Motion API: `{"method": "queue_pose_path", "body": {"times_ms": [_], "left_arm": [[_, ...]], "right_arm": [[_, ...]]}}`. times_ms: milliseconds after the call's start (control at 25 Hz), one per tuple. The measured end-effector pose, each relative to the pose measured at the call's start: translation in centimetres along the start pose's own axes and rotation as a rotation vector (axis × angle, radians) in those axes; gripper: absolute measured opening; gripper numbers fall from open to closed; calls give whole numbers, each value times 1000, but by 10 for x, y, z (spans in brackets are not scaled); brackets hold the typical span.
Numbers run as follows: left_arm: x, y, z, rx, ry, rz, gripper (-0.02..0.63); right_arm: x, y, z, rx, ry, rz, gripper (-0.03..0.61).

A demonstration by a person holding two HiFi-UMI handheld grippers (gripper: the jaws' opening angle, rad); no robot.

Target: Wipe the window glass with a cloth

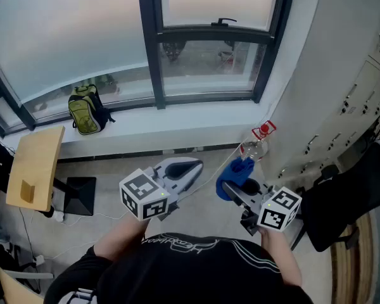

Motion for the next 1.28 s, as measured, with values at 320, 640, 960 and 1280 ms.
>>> {"method": "queue_pose_path", "body": {"times_ms": [320, 640, 960, 1280], "left_arm": [[-4, 8, -9, 18, -2, -7, 5], [-26, 11, -20, 22, 8, -23, 5], [-64, 19, -65, 37, -4, -50, 5], [-141, 28, -166, 87, -83, -76, 5]], "right_arm": [[-5, 0, 9, 2, 7, 7, 92], [-14, -1, 33, -23, -5, 14, 94], [-42, 1, 91, -57, -29, -9, 93], [-98, -17, 218, -120, -53, -51, 93]]}}
Point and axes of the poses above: the fingertips, and each gripper's own axes: x backward along the fingers, z to its right, y out of its underside, the point moved 9 cm from there along x, backward along the fingers, and after that the axes turned 5 degrees about z, right-handed, at the moved point
